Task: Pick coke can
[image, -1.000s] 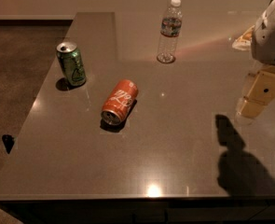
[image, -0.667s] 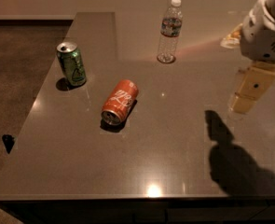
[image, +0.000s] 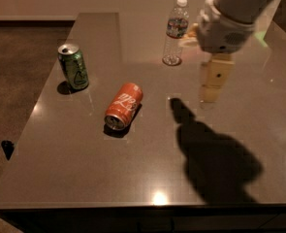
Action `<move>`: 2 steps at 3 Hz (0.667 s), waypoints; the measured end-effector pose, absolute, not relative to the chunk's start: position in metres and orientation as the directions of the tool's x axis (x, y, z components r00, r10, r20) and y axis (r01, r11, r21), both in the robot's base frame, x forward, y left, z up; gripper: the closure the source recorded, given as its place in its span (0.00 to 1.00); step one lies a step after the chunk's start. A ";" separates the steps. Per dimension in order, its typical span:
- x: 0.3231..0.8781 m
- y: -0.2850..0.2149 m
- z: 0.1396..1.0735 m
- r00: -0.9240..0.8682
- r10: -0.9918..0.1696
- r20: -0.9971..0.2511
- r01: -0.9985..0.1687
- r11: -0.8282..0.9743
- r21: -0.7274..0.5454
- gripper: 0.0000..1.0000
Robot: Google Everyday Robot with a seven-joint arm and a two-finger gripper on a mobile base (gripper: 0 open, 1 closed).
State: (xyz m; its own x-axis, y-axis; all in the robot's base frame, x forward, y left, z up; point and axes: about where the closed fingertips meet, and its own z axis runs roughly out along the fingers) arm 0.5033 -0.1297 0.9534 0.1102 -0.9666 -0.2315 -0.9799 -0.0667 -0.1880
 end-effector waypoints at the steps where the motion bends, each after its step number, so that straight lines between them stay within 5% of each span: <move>1: 0.517 -0.088 0.944 0.250 -0.943 -0.218 -0.958 -0.209 -0.196 0.00; 2: 0.525 -0.044 0.929 0.408 -0.891 -0.200 -0.909 -0.376 -0.179 0.00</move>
Offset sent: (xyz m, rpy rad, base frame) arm 0.0274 0.1359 -0.0445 -0.0759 0.0439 0.5578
